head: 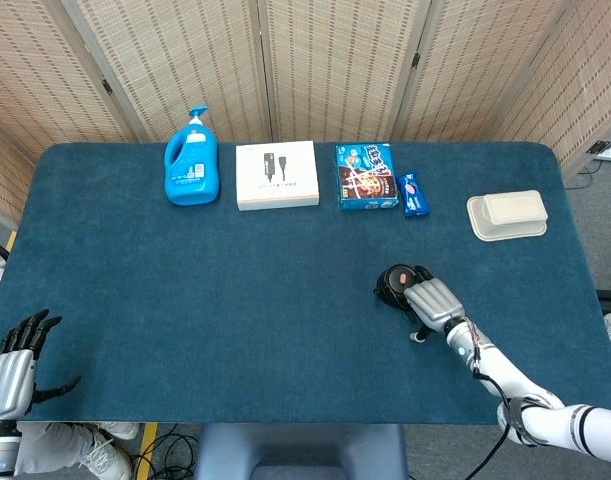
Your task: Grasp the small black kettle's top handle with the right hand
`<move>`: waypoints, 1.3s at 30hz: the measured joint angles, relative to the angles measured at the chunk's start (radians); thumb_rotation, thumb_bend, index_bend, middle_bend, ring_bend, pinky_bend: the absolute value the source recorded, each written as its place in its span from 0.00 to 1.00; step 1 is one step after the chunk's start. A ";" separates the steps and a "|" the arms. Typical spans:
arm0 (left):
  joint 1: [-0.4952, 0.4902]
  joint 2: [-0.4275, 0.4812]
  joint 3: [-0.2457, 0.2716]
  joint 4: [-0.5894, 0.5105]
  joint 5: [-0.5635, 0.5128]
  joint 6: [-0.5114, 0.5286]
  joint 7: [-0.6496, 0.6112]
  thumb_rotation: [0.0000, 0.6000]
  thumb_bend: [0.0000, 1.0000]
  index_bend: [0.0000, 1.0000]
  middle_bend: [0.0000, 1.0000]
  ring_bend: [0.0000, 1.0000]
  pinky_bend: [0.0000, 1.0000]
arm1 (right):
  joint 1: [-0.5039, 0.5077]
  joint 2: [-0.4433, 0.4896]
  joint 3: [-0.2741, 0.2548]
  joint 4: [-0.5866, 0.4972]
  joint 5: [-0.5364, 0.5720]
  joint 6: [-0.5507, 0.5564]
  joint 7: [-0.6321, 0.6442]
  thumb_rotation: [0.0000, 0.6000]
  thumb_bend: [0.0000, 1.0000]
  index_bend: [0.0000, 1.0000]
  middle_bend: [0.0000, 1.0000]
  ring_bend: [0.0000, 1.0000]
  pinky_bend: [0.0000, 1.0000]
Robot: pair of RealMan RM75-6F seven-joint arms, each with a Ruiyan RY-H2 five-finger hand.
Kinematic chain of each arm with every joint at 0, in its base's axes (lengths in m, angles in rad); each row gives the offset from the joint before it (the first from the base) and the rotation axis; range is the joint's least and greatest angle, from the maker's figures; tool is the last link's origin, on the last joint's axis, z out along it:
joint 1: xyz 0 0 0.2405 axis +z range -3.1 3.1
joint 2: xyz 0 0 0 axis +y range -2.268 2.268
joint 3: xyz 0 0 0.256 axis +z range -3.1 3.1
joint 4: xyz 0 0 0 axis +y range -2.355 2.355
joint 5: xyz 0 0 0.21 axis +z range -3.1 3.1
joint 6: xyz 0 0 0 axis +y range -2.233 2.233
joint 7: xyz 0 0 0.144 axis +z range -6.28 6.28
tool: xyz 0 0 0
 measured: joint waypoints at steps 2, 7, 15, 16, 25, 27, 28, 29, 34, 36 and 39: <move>0.000 0.004 0.001 -0.002 0.001 -0.002 -0.003 1.00 0.15 0.19 0.10 0.11 0.14 | 0.009 0.000 0.007 0.008 -0.004 -0.027 0.037 1.00 0.01 0.83 0.84 0.80 0.04; 0.005 0.012 0.001 -0.007 0.001 0.004 -0.006 1.00 0.15 0.19 0.10 0.11 0.14 | 0.030 0.013 0.028 0.017 -0.025 -0.072 0.116 1.00 0.00 0.91 0.91 0.86 0.06; 0.008 0.021 0.000 -0.021 0.005 0.011 0.000 1.00 0.15 0.19 0.10 0.11 0.14 | 0.046 0.060 0.050 0.004 -0.050 -0.106 0.206 1.00 0.00 0.95 0.94 0.88 0.10; 0.008 0.021 0.000 -0.023 0.007 0.011 0.001 1.00 0.15 0.19 0.10 0.11 0.14 | 0.046 0.069 0.051 -0.001 -0.053 -0.107 0.216 1.00 0.00 0.95 0.95 0.88 0.10; 0.005 0.023 0.002 -0.037 0.013 0.008 0.017 1.00 0.15 0.20 0.10 0.11 0.14 | 0.026 0.132 0.057 -0.040 -0.092 -0.090 0.299 1.00 0.00 0.96 0.96 0.89 0.11; 0.004 0.023 0.002 -0.041 0.014 0.007 0.021 1.00 0.15 0.20 0.10 0.11 0.14 | 0.019 0.137 0.055 -0.043 -0.103 -0.081 0.308 1.00 0.00 0.96 0.96 0.89 0.11; 0.003 0.023 0.002 -0.042 0.014 0.007 0.022 1.00 0.15 0.20 0.10 0.11 0.14 | 0.015 0.140 0.053 -0.046 -0.110 -0.075 0.311 1.00 0.00 0.96 0.96 0.89 0.11; 0.003 0.023 0.002 -0.044 0.015 0.007 0.023 1.00 0.15 0.20 0.10 0.11 0.14 | 0.012 0.142 0.050 -0.049 -0.114 -0.070 0.312 1.00 0.00 0.97 0.96 0.89 0.11; 0.001 0.022 0.000 -0.049 0.015 0.007 0.030 1.00 0.15 0.20 0.10 0.11 0.14 | -0.001 0.152 0.044 -0.076 -0.125 -0.036 0.305 1.00 0.00 0.98 0.98 0.90 0.11; 0.001 0.022 -0.001 -0.049 0.017 0.008 0.029 1.00 0.15 0.20 0.10 0.11 0.14 | -0.006 0.158 0.042 -0.091 -0.130 -0.029 0.309 1.00 0.00 0.98 0.98 0.91 0.11; 0.001 0.020 -0.001 -0.048 0.016 0.009 0.026 1.00 0.15 0.21 0.10 0.11 0.14 | -0.012 0.168 0.036 -0.106 -0.140 -0.018 0.304 1.00 0.00 0.99 0.98 0.91 0.11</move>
